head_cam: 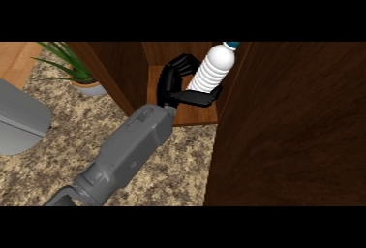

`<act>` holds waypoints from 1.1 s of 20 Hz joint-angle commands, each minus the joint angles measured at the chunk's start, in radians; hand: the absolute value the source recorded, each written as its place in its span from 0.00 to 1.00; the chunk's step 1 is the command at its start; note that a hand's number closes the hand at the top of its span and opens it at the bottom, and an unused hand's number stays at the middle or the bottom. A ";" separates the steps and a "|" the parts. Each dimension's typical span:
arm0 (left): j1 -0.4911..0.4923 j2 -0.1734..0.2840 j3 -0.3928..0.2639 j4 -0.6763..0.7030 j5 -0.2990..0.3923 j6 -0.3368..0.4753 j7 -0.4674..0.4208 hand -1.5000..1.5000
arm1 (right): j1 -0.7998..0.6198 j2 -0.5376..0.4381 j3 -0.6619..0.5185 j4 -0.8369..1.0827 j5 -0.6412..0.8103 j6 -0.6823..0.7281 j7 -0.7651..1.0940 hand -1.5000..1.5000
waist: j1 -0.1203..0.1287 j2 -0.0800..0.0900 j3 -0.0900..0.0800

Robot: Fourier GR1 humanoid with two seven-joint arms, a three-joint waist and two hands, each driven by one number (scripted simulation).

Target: Pick up the bottled water, place it into the cabinet and close the cabinet

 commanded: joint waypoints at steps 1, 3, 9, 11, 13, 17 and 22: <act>-0.117 -0.001 -0.008 0.118 0.031 0.033 0.027 1.00 | 0.009 -0.028 -0.053 -0.001 -0.091 0.034 0.015 0.00 | -0.017 0.004 0.000; -0.104 -0.001 -0.020 0.165 0.045 0.018 -0.004 1.00 | 0.000 -0.025 -0.019 -0.038 -0.078 -0.001 0.061 0.00 | -0.015 0.008 -0.001; -0.127 -0.001 -0.021 0.239 0.096 0.099 -0.015 1.00 | -0.048 -0.067 -0.059 0.044 -0.131 0.049 0.033 0.00 | -0.055 0.020 0.000; -0.123 -0.001 0.016 0.340 0.071 0.032 -0.053 1.00 | -0.010 -0.043 -0.068 0.023 -0.125 0.059 0.028 0.00 | -0.038 0.020 -0.001; -0.107 -0.001 -0.006 0.334 0.080 0.061 -0.056 1.00 | -0.025 -0.052 -0.062 0.042 -0.138 0.073 0.029 0.00 | -0.051 0.023 0.000; -0.141 -0.001 0.021 0.420 0.066 0.048 -0.089 1.00 | -0.037 -0.058 -0.077 0.077 -0.134 0.094 0.011 0.00 | -0.044 0.030 -0.001; -0.120 -0.001 0.045 0.441 0.085 0.030 -0.139 1.00 | -0.048 -0.063 -0.081 0.070 -0.147 0.086 0.021 0.00 | -0.055 0.032 -0.002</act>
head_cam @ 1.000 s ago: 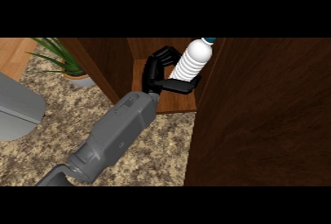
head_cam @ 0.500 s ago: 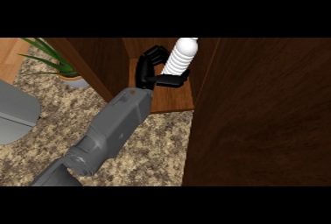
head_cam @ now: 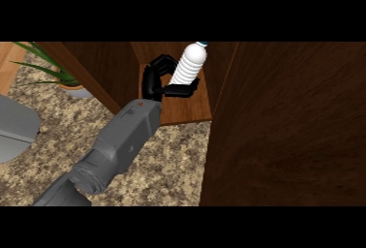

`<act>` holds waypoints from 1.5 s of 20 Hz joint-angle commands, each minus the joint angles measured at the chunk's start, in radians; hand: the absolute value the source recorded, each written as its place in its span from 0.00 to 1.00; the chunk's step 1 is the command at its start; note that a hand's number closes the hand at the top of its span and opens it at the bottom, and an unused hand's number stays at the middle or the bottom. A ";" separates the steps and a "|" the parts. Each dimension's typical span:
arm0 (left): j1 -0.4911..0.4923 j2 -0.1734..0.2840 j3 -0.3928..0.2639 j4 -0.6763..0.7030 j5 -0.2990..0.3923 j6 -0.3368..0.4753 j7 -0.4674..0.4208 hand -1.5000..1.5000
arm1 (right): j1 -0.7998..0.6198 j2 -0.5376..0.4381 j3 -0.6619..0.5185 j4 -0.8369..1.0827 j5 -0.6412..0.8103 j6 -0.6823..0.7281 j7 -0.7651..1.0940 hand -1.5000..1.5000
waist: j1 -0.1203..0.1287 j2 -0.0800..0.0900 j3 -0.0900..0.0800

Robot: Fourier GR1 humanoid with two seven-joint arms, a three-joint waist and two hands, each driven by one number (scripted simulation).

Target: Pick up the bottled water, place it into the cabinet and close the cabinet

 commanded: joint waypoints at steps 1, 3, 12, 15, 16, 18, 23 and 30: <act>-0.016 0.000 0.044 0.031 0.027 -0.024 -0.038 1.00 | 0.008 0.016 0.005 0.006 -0.001 0.019 -0.010 0.00 | -0.001 0.002 0.000; 0.015 0.000 0.073 0.030 0.055 -0.042 -0.056 1.00 | 0.013 0.014 -0.003 -0.013 -0.010 0.019 -0.007 0.00 | -0.007 0.001 -0.001; -0.036 0.009 0.111 0.090 0.069 -0.084 -0.072 1.00 | -0.026 -0.009 -0.006 0.024 -0.015 0.018 -0.002 0.00 | -0.015 0.014 -0.001; -0.046 0.021 0.104 0.116 0.057 -0.072 -0.075 1.00 | -0.007 0.015 0.000 0.024 0.007 0.041 -0.022 0.00 | -0.029 0.018 0.000; -0.055 0.005 0.111 0.116 0.062 -0.067 -0.079 1.00 | -0.031 -0.009 0.002 0.011 -0.021 0.017 0.005 0.00 | -0.020 0.015 -0.002; -0.070 0.015 0.109 0.120 0.057 -0.082 -0.070 0.00 | -0.047 0.021 0.014 0.035 0.019 0.005 -0.020 0.00 | -0.010 0.020 -0.001; -0.068 0.016 0.117 0.139 0.060 -0.066 -0.107 0.00 | -0.011 0.018 0.006 0.021 -0.013 0.034 -0.009 0.00 | -0.043 0.021 -0.001; -0.111 0.030 0.113 0.151 0.049 -0.083 -0.068 0.00 | -0.069 -0.011 0.006 0.055 0.016 0.022 -0.011 0.00 | -0.016 0.025 -0.001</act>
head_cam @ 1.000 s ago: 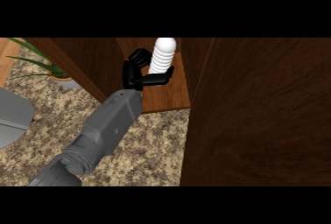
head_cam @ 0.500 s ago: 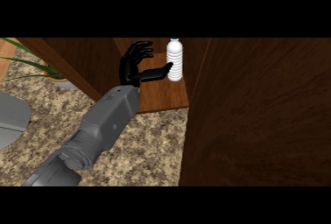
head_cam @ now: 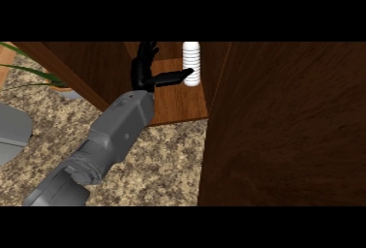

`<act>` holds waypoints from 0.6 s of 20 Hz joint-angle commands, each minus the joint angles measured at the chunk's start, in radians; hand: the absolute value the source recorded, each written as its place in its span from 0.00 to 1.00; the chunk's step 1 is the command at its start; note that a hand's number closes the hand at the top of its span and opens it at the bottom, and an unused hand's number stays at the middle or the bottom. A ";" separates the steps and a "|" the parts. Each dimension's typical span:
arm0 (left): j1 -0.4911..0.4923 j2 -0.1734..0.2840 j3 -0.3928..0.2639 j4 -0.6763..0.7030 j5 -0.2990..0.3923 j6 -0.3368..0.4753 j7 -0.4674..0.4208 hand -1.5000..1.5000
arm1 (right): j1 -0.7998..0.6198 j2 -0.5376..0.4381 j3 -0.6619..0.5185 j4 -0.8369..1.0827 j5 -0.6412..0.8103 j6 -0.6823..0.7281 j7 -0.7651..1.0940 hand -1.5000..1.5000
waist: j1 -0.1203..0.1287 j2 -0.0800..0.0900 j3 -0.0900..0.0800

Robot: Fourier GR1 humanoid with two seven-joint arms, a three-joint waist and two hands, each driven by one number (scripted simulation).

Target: Pick up the bottled water, place it into the cabinet and close the cabinet

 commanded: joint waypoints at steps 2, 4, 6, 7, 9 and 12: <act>-0.012 -0.004 -0.002 0.016 -0.007 0.019 -0.015 0.00 | 0.000 0.011 -0.003 0.015 -0.012 0.014 -0.013 0.00 | -0.008 -0.001 0.001; -0.024 -0.004 -0.032 0.021 -0.039 0.037 -0.014 0.00 | 0.009 0.001 0.006 -0.011 -0.011 0.019 0.003 0.00 | -0.020 0.000 0.000; -0.036 -0.004 -0.029 0.022 -0.037 0.032 -0.016 0.00 | -0.010 0.005 0.015 -0.011 -0.002 0.009 -0.001 0.00 | -0.011 0.003 0.000; -0.038 -0.017 -0.024 0.019 -0.033 0.035 -0.024 0.00 | -0.007 0.002 0.016 -0.010 -0.003 0.017 0.001 0.00 | -0.019 0.006 0.000; -0.026 -0.018 -0.051 0.011 -0.061 -0.022 -0.032 0.00 | 0.008 0.001 0.007 0.006 -0.007 0.027 0.003 0.00 | -0.008 -0.004 0.001; -0.046 -0.021 -0.102 0.010 -0.116 -0.019 -0.024 0.00 | -0.013 -0.023 -0.004 0.018 -0.014 0.021 0.010 0.00 | -0.005 -0.008 0.001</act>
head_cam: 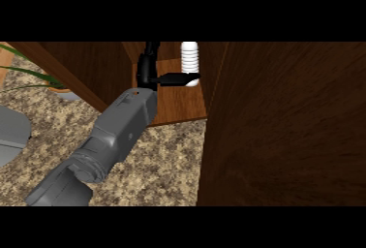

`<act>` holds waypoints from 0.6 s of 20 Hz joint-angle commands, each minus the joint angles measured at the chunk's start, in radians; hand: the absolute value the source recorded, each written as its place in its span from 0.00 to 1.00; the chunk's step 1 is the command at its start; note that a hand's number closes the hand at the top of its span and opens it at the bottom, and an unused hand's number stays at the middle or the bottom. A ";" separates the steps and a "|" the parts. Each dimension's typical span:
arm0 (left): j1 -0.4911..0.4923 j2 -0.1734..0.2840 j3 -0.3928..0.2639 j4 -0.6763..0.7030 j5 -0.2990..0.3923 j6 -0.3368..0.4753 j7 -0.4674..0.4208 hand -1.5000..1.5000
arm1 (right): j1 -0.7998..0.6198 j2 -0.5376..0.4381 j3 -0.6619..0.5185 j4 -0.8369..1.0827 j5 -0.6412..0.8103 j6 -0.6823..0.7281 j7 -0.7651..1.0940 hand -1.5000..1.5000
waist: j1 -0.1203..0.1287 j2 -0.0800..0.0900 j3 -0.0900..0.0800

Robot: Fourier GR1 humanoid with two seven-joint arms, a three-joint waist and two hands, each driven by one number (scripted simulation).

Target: Pick up the bottled water, place it into the cabinet and close the cabinet

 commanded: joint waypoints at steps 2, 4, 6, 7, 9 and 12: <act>0.001 -0.007 -0.017 -0.029 -0.023 -0.015 -0.068 0.00 | 0.017 0.012 0.012 -0.029 0.026 0.011 0.001 0.00 | 0.008 -0.009 0.000; 0.002 -0.008 -0.013 -0.059 -0.021 -0.035 -0.067 1.00 | -0.006 0.012 0.016 0.015 0.027 0.018 -0.011 0.00 | 0.018 -0.010 0.001; -0.004 -0.008 -0.008 -0.065 -0.020 -0.054 -0.073 1.00 | -0.004 0.003 0.018 -0.030 0.045 -0.012 0.018 0.00 | 0.041 -0.021 0.000; -0.004 -0.008 0.004 -0.061 -0.011 -0.042 -0.090 1.00 | 0.032 0.014 -0.006 -0.034 0.014 0.008 0.009 0.00 | 0.032 -0.024 0.000; 0.035 -0.008 0.005 -0.103 -0.007 -0.051 -0.093 1.00 | 0.030 0.003 -0.009 -0.033 0.010 0.014 0.017 0.00 | 0.029 -0.027 0.001; 0.072 -0.008 0.013 -0.113 -0.002 -0.090 -0.128 1.00 | 0.026 0.004 0.008 -0.079 0.016 -0.022 0.052 0.00 | 0.047 -0.030 0.000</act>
